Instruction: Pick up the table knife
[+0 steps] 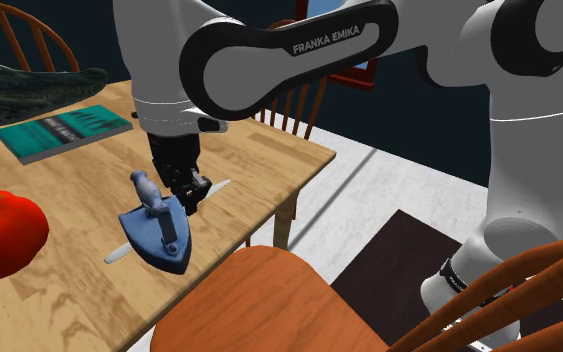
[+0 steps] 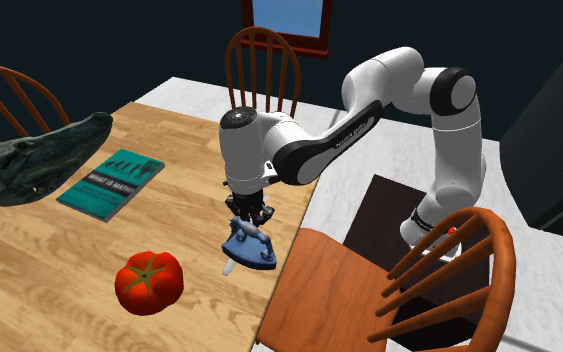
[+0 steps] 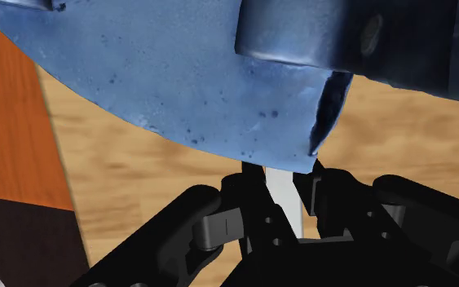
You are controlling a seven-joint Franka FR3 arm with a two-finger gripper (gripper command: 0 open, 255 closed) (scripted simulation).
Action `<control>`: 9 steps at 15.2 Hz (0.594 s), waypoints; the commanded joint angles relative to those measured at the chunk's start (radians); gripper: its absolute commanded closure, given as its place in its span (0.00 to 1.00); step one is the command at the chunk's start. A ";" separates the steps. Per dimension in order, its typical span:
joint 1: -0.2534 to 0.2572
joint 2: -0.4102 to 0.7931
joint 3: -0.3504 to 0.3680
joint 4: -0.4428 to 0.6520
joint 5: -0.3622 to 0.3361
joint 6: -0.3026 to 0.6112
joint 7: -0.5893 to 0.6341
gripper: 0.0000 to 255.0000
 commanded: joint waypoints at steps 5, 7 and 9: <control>-0.001 0.002 0.001 -0.007 0.002 -0.001 -0.001 1.00; 0.000 -0.004 0.006 0.013 0.009 -0.024 -0.006 1.00; 0.002 -0.009 0.010 0.034 0.015 -0.048 -0.010 1.00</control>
